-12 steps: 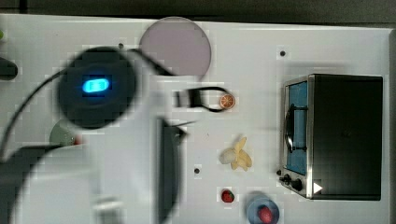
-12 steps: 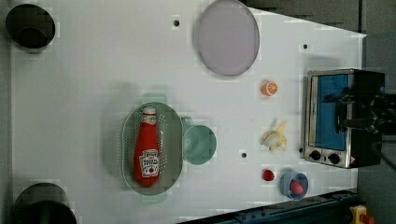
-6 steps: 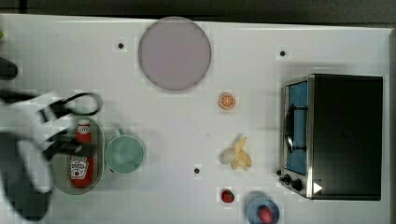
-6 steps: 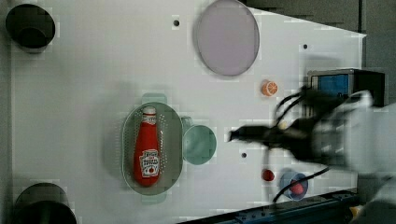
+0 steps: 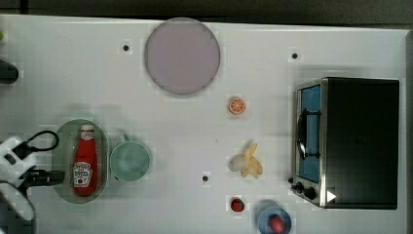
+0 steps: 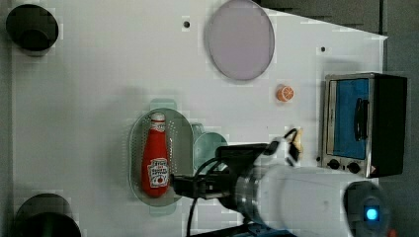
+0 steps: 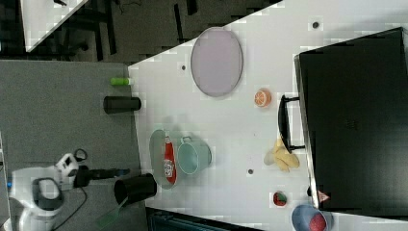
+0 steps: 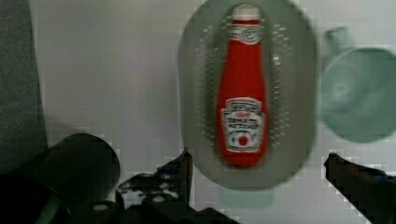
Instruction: Pick ketchup from strainer and place it on the table
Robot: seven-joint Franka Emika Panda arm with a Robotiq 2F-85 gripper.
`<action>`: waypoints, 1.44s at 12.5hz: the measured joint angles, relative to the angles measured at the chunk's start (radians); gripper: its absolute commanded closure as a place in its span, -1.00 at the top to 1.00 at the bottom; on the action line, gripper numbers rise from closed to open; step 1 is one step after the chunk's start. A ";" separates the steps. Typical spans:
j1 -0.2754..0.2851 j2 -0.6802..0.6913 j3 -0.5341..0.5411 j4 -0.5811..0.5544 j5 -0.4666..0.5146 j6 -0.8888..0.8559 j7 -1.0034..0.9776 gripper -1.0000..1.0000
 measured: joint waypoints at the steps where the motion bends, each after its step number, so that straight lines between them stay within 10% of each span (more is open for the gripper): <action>1: 0.001 0.020 0.004 -0.047 -0.001 0.084 0.001 1.00; 6: -0.002 0.157 -0.019 -0.246 -0.061 0.443 0.003 1.00; 16: 0.015 0.467 -0.108 -0.260 -0.094 0.663 0.015 1.00; 18: 0.051 0.469 -0.138 -0.246 -0.096 0.664 0.018 0.68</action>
